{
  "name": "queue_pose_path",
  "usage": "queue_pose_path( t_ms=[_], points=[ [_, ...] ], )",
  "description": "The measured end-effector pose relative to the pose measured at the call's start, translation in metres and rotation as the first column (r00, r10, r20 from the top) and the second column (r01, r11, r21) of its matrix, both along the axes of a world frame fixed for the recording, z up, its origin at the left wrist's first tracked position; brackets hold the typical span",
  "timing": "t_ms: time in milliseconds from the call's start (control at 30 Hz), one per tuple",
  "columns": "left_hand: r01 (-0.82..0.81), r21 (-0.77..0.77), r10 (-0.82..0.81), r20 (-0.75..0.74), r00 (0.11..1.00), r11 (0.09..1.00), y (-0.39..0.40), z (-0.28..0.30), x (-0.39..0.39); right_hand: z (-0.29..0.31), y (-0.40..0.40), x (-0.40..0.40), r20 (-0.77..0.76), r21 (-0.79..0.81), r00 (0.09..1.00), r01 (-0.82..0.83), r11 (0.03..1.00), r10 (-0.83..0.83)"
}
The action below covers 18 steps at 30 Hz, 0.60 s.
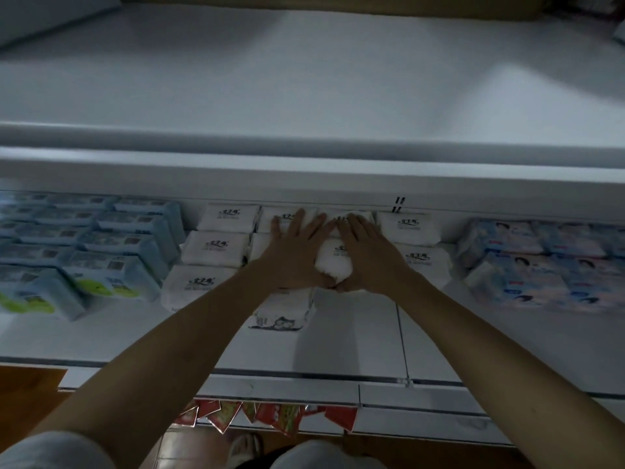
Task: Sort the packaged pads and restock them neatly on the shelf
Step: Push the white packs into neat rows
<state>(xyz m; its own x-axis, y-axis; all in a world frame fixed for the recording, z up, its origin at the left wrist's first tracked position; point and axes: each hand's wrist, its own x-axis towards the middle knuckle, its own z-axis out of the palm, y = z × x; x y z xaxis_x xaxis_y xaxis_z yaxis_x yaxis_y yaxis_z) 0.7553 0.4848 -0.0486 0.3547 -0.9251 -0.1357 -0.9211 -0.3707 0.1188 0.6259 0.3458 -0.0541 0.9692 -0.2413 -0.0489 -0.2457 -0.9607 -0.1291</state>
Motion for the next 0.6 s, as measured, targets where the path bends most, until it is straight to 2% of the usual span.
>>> queue_pose_path(
  t_ms=[100, 200, 300, 367, 467, 600],
  points=[
    [-0.003, 0.043, 0.003, 0.002, 1.000, 0.999, -0.002, 0.004, -0.001, 0.016, -0.007, -0.018, -0.023, 0.036, 1.000, 0.005, 0.999, -0.005],
    [-0.004, 0.087, 0.003, 0.015, 1.000, 0.996, -0.009, 0.012, -0.005, 0.027, -0.037, -0.046, -0.040, 0.071, 0.988, 0.151, 0.986, -0.148],
    [-0.002, 0.113, 0.000, 0.020, 1.000, 0.994, -0.017, 0.012, -0.014, 0.029, -0.061, -0.079, -0.136, 0.121, 0.952, 0.290, 0.949, -0.273],
    [-0.011, 0.131, 0.003, 0.065, 0.998, 0.991, -0.021, 0.010, -0.016, 0.020, -0.058, -0.079, -0.119, 0.099, 0.967, 0.239, 0.966, -0.227],
    [-0.018, 0.119, 0.004, 0.117, 0.993, 0.993, -0.024, 0.007, -0.014, 0.002, -0.053, -0.061, 0.024, 0.033, 0.992, 0.122, 0.992, -0.123],
    [-0.013, 0.127, 0.002, 0.085, 0.996, 0.992, -0.024, 0.006, -0.016, -0.008, -0.059, -0.068, -0.001, 0.057, 0.994, 0.109, 0.992, -0.109]
  ],
)
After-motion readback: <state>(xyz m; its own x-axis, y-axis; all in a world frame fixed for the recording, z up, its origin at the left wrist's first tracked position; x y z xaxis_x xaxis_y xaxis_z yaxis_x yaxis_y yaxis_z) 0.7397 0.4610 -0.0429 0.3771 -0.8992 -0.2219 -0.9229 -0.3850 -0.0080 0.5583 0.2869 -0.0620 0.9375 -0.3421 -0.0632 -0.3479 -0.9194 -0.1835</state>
